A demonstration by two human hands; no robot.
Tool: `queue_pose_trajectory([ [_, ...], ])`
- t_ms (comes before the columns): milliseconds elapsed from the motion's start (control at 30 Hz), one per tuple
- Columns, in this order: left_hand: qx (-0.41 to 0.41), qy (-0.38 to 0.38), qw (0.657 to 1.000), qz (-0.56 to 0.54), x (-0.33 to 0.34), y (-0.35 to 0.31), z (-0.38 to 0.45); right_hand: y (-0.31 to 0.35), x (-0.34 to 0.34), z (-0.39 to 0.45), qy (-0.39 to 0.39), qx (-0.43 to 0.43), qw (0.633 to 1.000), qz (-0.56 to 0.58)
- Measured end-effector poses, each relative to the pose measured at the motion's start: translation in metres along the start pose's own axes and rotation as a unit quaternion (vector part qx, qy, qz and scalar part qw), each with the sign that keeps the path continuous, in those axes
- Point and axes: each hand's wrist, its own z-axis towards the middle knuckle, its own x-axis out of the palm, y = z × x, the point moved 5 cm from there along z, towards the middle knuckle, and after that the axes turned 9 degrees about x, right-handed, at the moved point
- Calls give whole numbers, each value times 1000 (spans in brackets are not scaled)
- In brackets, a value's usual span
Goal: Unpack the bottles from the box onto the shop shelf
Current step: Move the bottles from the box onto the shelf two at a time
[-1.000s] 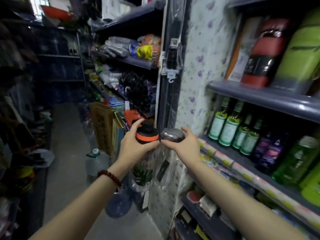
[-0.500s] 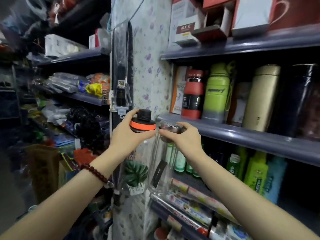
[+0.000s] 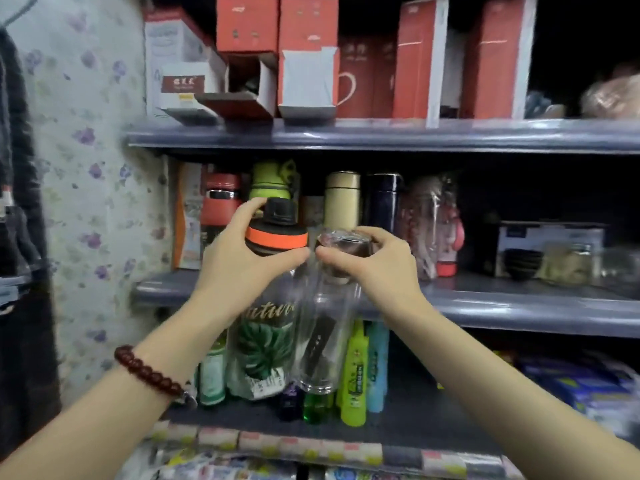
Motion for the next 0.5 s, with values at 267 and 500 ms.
queue_pose_trajectory([
  [267, 118, 10, 993, -29, 75, -80, 36, 11, -110, 10, -144, -55, 988, 18],
  [500, 199, 19, 979, -31, 141, -136, 48, 4, -183, 4, -229, -87, 967, 71],
])
